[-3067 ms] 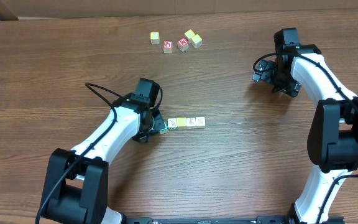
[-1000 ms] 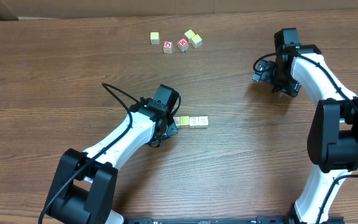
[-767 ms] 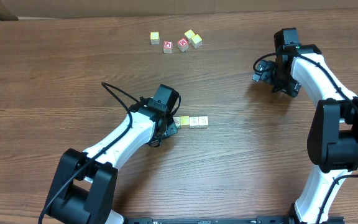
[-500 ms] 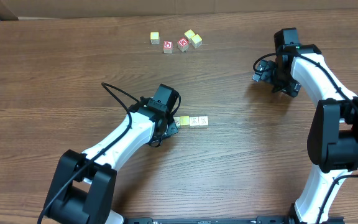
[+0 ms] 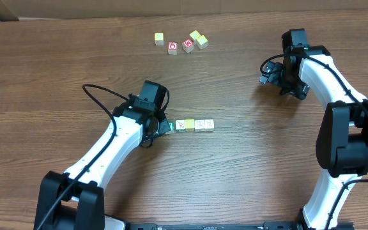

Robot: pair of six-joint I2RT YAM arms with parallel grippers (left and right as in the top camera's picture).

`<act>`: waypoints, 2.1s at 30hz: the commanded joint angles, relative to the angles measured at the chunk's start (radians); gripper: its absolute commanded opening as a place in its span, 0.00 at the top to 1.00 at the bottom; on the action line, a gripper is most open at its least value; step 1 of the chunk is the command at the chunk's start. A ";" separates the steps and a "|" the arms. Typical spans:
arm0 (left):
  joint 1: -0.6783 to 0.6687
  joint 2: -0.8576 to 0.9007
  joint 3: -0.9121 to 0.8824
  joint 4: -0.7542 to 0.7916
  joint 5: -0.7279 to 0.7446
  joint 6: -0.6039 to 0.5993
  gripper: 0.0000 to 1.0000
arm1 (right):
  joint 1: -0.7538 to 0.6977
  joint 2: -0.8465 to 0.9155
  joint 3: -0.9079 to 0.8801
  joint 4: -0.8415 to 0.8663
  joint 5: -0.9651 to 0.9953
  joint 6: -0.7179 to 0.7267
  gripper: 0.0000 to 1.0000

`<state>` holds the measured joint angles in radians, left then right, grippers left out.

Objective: Flip 5 blocks

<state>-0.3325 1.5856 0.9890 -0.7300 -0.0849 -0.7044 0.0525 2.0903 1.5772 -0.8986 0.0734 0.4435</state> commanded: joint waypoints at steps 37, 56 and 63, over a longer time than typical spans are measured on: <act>0.003 0.183 0.014 0.175 0.081 0.027 0.96 | -0.002 0.001 0.021 0.004 -0.005 -0.006 0.00; 0.051 0.123 0.100 0.053 0.014 0.058 0.96 | -0.002 0.001 0.021 0.004 -0.005 -0.006 0.00; 0.070 -0.004 0.161 -0.083 0.059 0.096 0.96 | -0.002 0.001 0.021 0.004 -0.005 -0.006 0.00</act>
<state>-0.2611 1.6638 1.1149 -0.7849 -0.0406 -0.6575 0.0525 2.0903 1.5772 -0.8986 0.0738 0.4431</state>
